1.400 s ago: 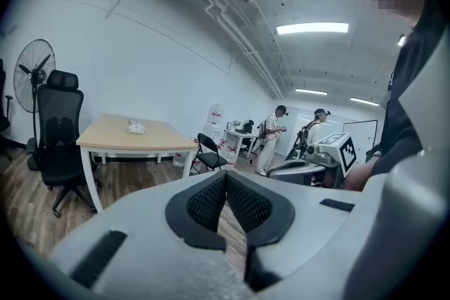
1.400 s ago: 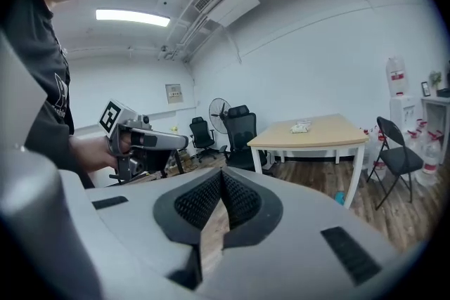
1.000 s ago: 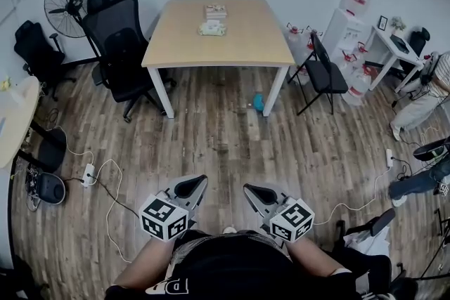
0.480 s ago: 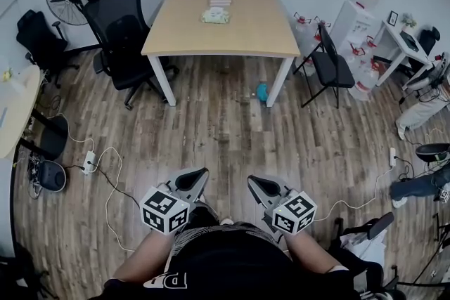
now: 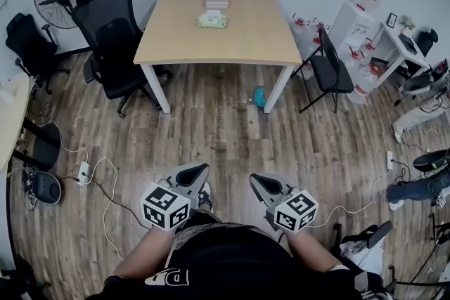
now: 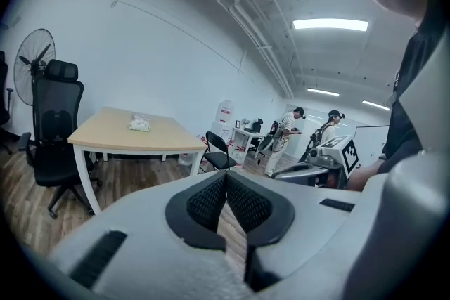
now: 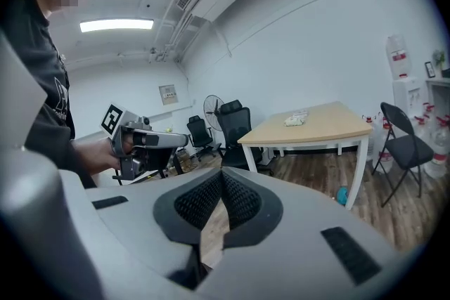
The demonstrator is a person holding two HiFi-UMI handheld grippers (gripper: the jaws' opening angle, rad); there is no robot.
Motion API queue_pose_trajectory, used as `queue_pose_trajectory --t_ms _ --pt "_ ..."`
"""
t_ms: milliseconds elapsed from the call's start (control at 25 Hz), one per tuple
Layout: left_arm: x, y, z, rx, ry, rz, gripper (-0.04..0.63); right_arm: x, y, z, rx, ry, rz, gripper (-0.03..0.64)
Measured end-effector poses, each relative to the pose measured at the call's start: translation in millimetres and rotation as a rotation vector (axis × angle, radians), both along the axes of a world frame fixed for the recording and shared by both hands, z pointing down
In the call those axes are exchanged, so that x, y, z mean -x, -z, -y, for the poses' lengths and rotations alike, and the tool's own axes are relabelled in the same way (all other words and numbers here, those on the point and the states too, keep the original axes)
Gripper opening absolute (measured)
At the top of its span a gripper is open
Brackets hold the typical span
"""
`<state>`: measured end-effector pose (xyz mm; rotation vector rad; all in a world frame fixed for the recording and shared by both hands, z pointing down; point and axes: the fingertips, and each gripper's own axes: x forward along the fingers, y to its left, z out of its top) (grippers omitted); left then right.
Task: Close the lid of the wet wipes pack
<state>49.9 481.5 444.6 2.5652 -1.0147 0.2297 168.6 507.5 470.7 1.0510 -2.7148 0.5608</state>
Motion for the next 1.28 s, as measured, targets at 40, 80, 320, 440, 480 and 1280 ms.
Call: queue_pose_trajectory --t_ms 40,80,320,440,480,1280 --pt "3.6 3.0 14.8 -0.008 -0.003 0.001 0.018 2.8 3.0 13.6 -0.004 -0.004 -0.004 0.003" --pt "8.0 6.2 30.0 -0.015 -0.004 0.002 0.018 6.5 6.3 27.1 -0.007 -0.006 -0.006 0.003" --pt "40.2 16.5 112.3 -0.04 -0.025 0.007 0.018 38.4 18.5 105.0 -0.025 -0.021 -0.024 0.003" --pt "53.7 14.2 148.9 -0.044 -0.043 0.016 0.018 55.1 16.2 142.3 -0.025 -0.027 -0.029 0.003" --pt "58.5 13.4 160.6 -0.045 -0.046 0.018 0.018 61.3 15.2 154.1 -0.025 -0.026 -0.032 0.003" --pt "110.6 -10.8 290.7 0.025 -0.067 0.013 0.018 114.8 3.0 288.1 0.028 -0.031 -0.062 0.003"
